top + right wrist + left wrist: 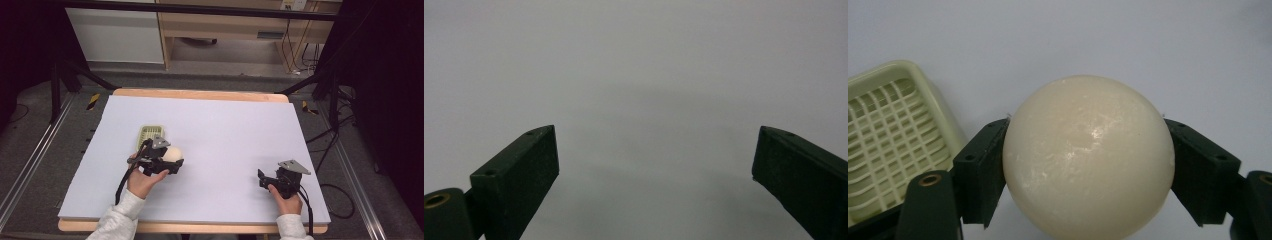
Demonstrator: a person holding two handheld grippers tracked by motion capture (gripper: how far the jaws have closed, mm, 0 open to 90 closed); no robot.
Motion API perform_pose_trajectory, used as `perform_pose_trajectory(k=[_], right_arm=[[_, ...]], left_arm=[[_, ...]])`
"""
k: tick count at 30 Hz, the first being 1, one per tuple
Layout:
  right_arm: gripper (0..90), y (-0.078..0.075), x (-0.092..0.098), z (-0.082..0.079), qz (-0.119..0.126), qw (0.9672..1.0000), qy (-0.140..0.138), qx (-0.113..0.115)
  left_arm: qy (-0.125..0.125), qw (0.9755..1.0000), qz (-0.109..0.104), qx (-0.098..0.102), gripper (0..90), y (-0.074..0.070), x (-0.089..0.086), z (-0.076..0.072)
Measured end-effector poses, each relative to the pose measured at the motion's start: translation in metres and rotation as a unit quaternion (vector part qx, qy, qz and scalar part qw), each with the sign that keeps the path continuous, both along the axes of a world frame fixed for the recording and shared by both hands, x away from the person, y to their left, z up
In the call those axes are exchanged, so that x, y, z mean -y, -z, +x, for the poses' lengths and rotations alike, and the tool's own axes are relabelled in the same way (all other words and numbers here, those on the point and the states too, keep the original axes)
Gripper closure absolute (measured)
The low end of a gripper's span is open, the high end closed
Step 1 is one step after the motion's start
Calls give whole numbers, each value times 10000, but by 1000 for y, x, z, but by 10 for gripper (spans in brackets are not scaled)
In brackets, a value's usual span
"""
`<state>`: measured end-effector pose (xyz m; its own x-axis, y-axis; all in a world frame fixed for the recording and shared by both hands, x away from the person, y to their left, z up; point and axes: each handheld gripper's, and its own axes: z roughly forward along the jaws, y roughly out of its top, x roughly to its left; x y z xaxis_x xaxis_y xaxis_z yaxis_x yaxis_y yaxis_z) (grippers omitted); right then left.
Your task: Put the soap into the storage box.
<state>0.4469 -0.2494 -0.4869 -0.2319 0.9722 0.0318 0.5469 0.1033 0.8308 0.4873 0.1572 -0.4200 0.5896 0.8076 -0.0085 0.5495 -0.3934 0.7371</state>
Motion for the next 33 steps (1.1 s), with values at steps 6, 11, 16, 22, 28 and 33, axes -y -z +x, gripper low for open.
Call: perform_pose_trajectory(k=[6, 11, 16, 22, 28, 33], right_arm=[[52, 0, 0, 0, 4, 10000, -5, 0], [52, 0, 0, 0, 6, 10000, -1, 0], [52, 0, 0, 0, 2, 10000, -6, -1], [52, 0, 0, 0, -1, 10000, -4, 0], [52, 0, 0, 0, -2, 10000, -13, -4], [52, 0, 0, 0, 1, 10000, -8, -6]], left_arm=[[-167, 9999, -27, 6, 244, -1, -11, 5], [-279, 9996, -37, 15, 244, -1, -18, 8], [-378, 9992, -80, 31, 244, -3, -25, 12], [-517, 9986, -118, 38, 243, -4, -35, 17], [-643, 9978, -135, 54, 244, -5, -43, 22], [-767, 9970, -102, 58, 243, -4, -51, 28]])
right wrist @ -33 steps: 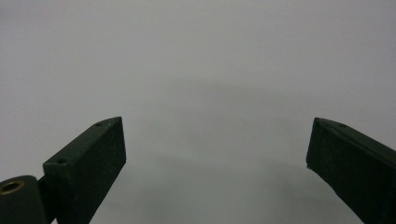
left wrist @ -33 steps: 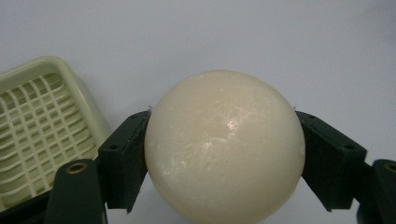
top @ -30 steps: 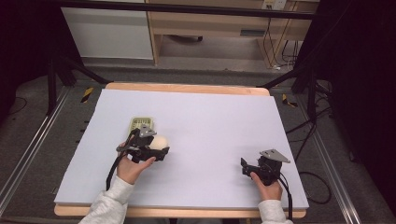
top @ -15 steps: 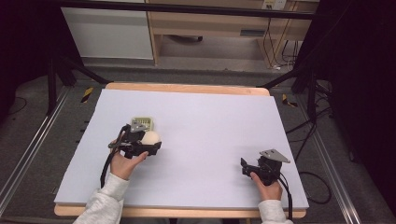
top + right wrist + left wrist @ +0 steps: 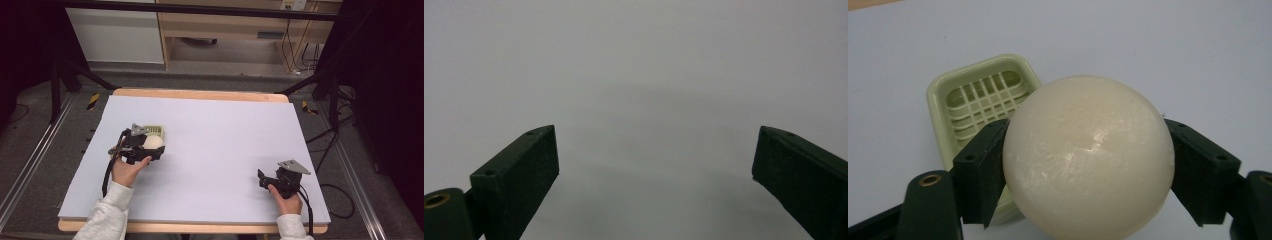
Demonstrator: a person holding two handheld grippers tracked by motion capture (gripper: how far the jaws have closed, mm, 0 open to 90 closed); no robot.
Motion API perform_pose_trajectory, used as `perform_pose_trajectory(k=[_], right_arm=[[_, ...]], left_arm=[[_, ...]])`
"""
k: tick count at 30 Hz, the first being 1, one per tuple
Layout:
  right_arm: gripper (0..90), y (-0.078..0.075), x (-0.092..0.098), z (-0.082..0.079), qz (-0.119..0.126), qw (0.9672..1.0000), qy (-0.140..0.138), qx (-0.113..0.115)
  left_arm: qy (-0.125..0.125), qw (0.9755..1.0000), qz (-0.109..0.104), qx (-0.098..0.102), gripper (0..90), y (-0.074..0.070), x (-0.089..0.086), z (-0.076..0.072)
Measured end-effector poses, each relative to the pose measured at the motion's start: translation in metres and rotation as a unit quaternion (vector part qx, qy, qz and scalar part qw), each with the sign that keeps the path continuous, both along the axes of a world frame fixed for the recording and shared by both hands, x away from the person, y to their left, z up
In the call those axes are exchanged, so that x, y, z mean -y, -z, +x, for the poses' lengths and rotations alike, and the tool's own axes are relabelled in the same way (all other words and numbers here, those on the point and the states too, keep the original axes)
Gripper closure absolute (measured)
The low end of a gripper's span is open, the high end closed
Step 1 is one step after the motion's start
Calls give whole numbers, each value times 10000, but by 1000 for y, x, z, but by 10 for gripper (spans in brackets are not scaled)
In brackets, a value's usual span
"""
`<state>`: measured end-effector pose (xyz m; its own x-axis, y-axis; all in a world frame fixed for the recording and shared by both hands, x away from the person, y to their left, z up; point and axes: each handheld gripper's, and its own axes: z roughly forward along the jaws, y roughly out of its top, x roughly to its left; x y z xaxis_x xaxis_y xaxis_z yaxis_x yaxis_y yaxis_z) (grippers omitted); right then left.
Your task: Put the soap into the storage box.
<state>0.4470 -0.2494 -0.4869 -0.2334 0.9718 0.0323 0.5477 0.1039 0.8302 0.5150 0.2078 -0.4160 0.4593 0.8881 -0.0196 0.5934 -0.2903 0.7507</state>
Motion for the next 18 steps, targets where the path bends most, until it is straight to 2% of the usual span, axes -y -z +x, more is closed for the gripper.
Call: perform_pose_trajectory(k=[18], right_arm=[[52, 0, 0, 0, -7, 10000, -3, 0]], left_arm=[[-198, 9998, 21, -41, 244, 2, -12, 19]])
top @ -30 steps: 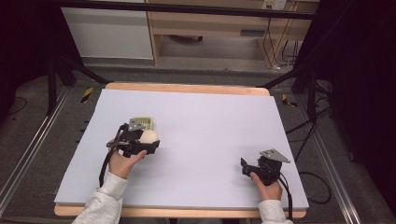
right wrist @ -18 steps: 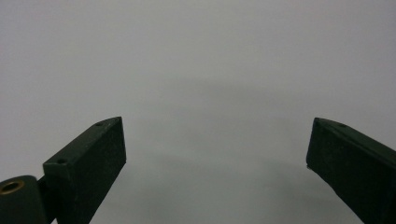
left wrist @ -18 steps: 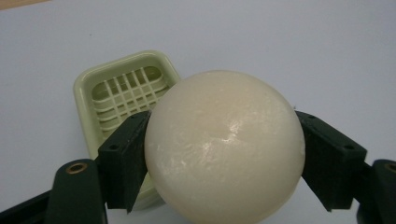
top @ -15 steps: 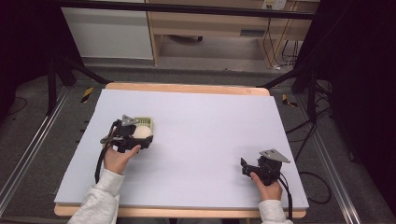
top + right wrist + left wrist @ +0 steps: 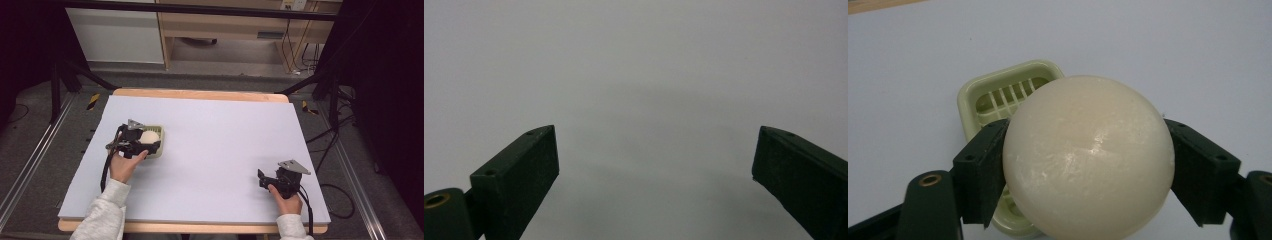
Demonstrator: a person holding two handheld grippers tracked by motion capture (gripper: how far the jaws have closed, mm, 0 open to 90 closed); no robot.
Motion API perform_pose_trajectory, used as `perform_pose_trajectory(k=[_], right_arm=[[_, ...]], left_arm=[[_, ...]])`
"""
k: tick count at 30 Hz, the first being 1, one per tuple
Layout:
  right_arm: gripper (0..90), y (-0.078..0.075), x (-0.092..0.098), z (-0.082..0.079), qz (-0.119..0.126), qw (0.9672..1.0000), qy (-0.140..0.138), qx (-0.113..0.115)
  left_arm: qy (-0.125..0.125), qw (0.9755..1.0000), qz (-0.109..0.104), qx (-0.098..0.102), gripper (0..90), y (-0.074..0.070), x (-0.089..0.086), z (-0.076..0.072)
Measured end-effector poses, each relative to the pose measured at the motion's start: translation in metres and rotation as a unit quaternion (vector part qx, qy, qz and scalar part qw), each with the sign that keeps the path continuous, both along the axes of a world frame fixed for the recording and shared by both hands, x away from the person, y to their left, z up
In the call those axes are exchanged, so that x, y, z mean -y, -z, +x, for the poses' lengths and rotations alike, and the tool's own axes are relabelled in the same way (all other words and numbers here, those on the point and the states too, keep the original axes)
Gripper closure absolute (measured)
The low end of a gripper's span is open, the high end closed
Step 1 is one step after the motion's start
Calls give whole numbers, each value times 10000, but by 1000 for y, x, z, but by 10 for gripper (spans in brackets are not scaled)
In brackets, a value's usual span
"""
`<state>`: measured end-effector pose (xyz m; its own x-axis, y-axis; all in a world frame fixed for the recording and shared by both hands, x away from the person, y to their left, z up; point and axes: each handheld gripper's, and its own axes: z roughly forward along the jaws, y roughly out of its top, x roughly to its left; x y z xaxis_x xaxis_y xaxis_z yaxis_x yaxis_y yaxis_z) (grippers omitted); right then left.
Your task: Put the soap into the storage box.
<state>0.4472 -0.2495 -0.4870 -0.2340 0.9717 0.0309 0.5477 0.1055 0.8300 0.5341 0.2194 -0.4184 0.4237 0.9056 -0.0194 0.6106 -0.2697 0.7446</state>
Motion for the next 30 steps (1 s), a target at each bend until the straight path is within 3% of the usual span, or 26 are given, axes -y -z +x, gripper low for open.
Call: perform_pose_trajectory(k=[30], right_arm=[[52, 0, 1, 0, 51, 10000, 10, -18]], left_arm=[[-133, 9997, 132, -124, 244, 15, -4, 26]])
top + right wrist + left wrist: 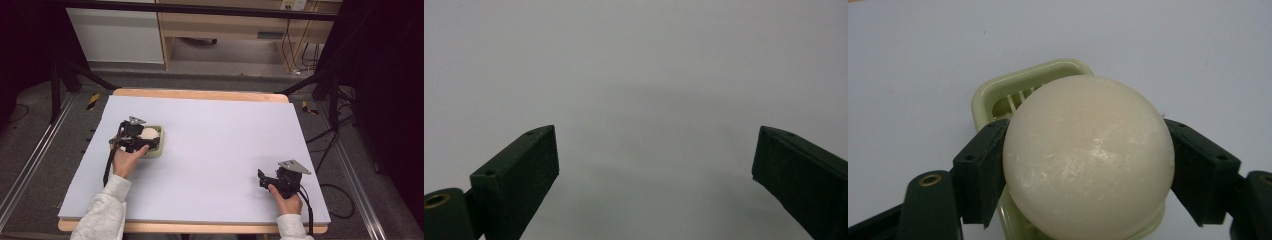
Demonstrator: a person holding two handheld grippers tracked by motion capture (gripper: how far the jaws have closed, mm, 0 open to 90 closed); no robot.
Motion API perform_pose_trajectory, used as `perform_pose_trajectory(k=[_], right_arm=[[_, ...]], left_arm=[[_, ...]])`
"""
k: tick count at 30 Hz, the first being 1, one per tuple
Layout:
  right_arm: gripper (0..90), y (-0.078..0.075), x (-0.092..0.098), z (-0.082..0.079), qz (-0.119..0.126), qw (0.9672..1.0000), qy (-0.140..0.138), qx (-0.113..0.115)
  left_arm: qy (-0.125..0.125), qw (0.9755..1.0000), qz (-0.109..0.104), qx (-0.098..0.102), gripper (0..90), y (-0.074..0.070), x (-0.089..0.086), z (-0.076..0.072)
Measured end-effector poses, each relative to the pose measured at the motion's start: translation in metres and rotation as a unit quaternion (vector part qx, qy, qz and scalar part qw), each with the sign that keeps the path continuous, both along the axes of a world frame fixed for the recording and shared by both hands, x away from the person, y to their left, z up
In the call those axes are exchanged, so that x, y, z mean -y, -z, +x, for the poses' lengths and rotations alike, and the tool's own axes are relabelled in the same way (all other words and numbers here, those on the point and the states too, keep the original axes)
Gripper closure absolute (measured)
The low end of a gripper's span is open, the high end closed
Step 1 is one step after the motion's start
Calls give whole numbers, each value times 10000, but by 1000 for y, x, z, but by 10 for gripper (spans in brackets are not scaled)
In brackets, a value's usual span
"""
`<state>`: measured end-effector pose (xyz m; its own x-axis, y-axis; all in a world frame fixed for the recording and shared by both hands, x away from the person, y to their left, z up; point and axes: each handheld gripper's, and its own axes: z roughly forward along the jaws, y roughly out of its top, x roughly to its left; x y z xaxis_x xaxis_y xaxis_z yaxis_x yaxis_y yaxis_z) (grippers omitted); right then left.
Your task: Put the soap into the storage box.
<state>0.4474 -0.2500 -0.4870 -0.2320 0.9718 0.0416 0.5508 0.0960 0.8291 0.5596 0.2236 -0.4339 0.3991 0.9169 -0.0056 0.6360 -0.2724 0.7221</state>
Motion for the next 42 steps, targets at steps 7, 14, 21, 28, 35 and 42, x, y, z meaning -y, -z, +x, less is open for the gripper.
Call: perform_pose_trajectory(k=[7, 14, 21, 28, 35, 42], right_arm=[[52, 0, 0, 0, 3, 10000, 1, -4], [52, 0, 0, 0, -21, 10000, 2, 11], [52, 0, 0, 0, -10, 10000, -3, -2], [52, 0, 0, 0, -9, 10000, 5, 2], [52, 0, 0, 0, -12, 10000, 4, 2], [52, 0, 0, 0, -30, 10000, -2, 10]], left_arm=[[-39, 10000, 53, -49, 244, 5, 0, 5], [-63, 9999, 98, -105, 244, 9, -2, 6], [-64, 9998, 112, -126, 244, 11, -1, 7], [-61, 9997, 143, -167, 243, 14, 1, 8], [-66, 9997, 161, -155, 243, 14, 1, 8], [-56, 9998, 159, -141, 242, 15, 1, 7]])
